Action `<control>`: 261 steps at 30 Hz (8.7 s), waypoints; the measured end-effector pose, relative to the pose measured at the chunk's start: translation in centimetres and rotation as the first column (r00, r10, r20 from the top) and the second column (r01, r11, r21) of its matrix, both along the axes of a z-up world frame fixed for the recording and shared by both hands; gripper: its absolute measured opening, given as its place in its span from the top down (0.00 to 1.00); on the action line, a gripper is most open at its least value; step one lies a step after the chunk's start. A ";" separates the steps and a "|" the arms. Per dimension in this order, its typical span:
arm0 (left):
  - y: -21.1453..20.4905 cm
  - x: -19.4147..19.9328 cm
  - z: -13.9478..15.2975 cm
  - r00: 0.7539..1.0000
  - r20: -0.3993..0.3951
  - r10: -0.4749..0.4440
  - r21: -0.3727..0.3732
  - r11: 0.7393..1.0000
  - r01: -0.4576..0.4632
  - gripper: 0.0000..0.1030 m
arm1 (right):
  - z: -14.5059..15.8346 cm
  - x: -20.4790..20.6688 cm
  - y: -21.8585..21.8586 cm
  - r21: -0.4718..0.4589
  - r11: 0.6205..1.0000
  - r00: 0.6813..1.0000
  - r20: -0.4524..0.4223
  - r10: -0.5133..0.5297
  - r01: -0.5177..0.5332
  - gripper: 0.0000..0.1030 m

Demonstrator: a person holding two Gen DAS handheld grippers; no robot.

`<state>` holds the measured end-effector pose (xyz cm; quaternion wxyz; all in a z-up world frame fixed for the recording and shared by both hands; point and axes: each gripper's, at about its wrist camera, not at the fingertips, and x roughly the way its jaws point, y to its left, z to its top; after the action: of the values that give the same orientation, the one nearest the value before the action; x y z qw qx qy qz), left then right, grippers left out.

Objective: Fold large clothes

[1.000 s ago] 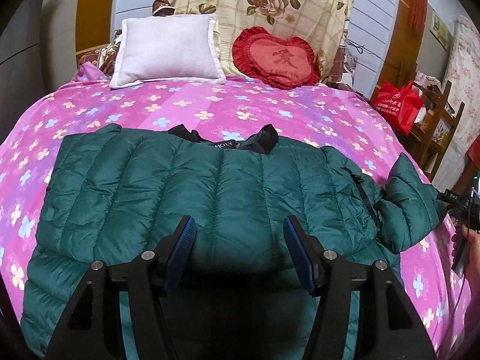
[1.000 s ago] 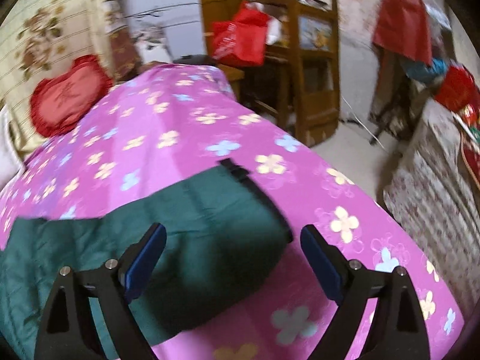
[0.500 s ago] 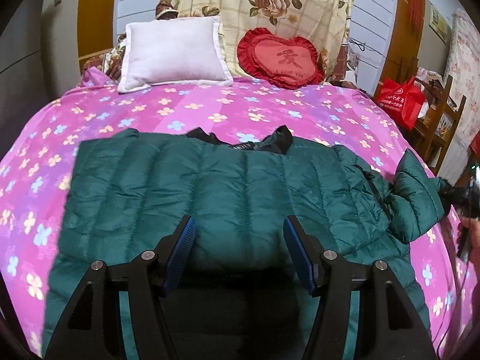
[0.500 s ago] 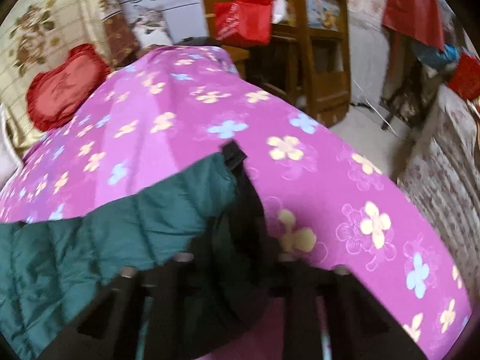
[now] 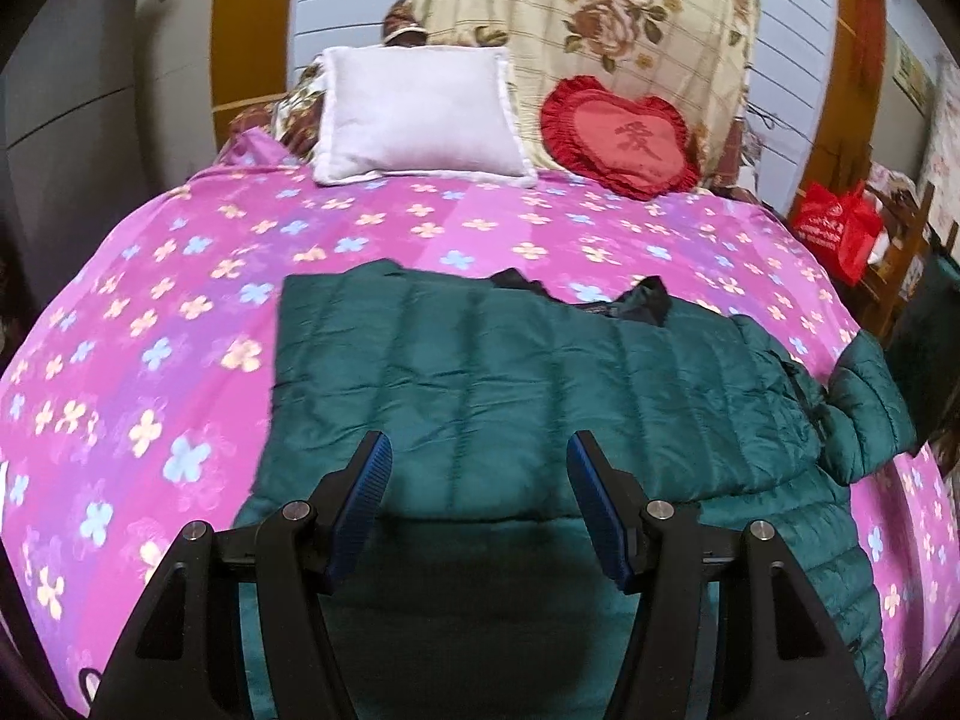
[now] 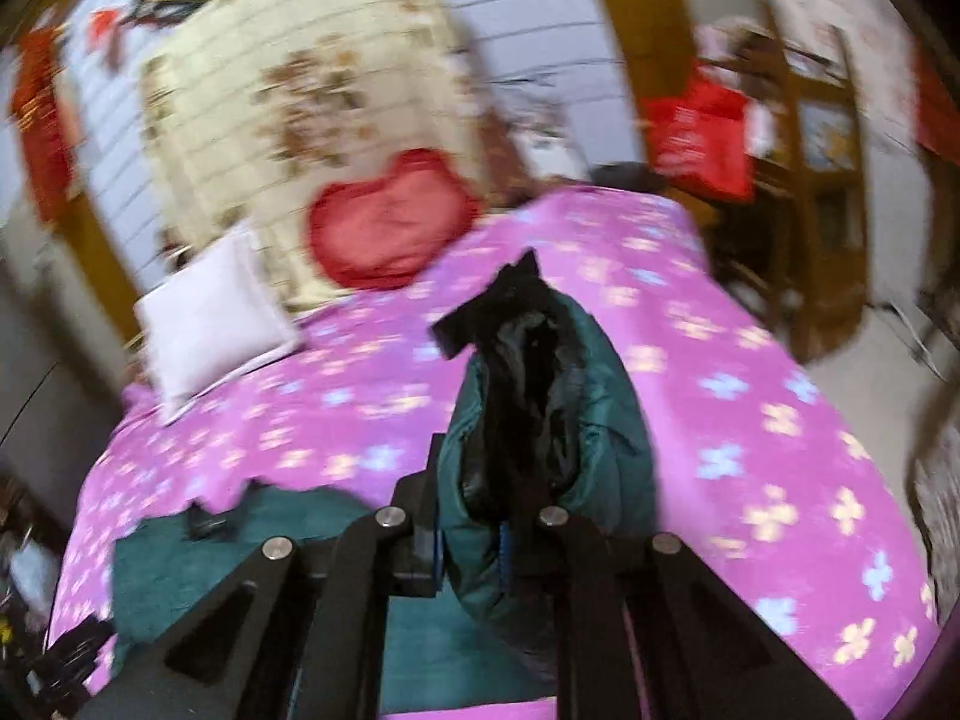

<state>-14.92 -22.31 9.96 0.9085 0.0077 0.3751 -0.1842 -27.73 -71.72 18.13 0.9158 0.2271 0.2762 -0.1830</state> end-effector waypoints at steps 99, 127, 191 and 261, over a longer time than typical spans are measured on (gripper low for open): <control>-1.0 9.2 -5.6 0.997 -0.027 0.065 0.103 0.993 -0.062 0.60 | -13.3 16.6 31.4 -0.177 0.865 0.853 -0.345 0.392 -0.470 0.23; -1.6 9.9 -6.2 0.997 -0.017 0.075 0.105 0.992 -0.073 0.54 | -11.9 12.8 23.4 -0.166 0.942 0.928 -0.288 0.237 -0.292 0.20; 7.5 -6.9 -1.4 0.999 -0.001 0.038 0.122 0.992 -0.038 0.49 | -12.4 -5.5 27.0 -0.029 0.960 0.897 -0.366 0.249 -0.278 0.16; 17.3 -15.3 -5.4 0.963 -0.255 -0.089 0.026 0.995 0.099 0.97 | -15.3 -18.6 28.1 0.184 0.862 0.805 -0.307 0.507 -0.473 0.68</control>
<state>-30.27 -5.04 4.60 0.8430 0.0193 0.4909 -0.2192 -46.30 -43.60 2.79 0.8566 0.1572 0.4900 0.0367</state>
